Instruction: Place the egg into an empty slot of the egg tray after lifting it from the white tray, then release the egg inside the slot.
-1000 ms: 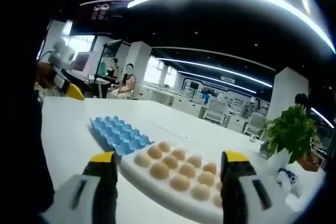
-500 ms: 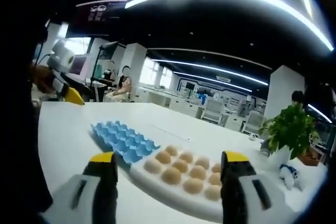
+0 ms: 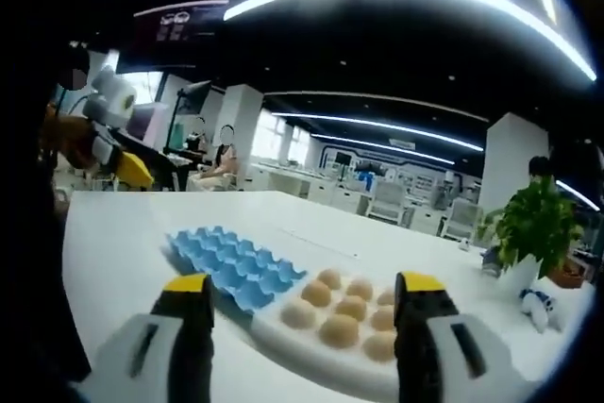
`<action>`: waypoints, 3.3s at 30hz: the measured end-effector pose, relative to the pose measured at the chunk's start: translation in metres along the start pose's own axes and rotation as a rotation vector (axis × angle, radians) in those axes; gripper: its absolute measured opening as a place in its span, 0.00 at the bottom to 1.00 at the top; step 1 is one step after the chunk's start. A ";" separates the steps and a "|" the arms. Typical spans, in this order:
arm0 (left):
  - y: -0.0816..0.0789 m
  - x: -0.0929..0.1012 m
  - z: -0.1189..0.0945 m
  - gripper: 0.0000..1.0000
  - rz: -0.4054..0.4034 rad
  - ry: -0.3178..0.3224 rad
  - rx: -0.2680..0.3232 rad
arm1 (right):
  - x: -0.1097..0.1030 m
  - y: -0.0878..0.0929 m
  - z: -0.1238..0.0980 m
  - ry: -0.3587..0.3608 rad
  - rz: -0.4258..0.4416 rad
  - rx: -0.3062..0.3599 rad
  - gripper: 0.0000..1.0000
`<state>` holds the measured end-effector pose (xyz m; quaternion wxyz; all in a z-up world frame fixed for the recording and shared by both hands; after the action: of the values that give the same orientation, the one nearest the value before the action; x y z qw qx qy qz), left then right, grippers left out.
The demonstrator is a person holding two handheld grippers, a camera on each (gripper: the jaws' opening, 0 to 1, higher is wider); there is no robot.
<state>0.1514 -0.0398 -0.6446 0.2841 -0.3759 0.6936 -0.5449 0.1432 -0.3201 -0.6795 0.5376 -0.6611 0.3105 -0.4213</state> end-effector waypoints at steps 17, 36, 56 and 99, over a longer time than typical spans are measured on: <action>0.008 -0.024 0.001 0.93 -0.043 -0.030 -0.017 | -0.009 0.023 0.042 0.003 0.081 -0.150 0.63; 0.011 -0.027 -0.003 0.91 -0.044 -0.026 -0.016 | -0.010 0.038 0.063 -0.027 0.052 -0.283 0.29; 0.011 -0.029 -0.007 0.88 -0.050 -0.019 -0.011 | -0.009 0.054 0.084 -0.177 -0.042 -0.586 0.25; 0.037 -0.040 -0.010 0.89 -0.043 0.010 -0.140 | -0.023 0.002 0.102 -0.385 0.165 -0.535 0.24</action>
<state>0.1580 0.0038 -0.6782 0.2419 -0.4068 0.7233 -0.5030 0.2232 -0.2550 -0.6939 0.4262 -0.8188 0.3552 -0.1477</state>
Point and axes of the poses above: the point that each gripper's makers call its tool centre point, and the gripper's own axes: z roughly forward along the fingers, x roughly to its right, y roughly out of its underside, the point moved 6 cm from there along -z, roughly backward along the fingers, and after that the axes turned 1 degree about x, right-handed, at the moved point
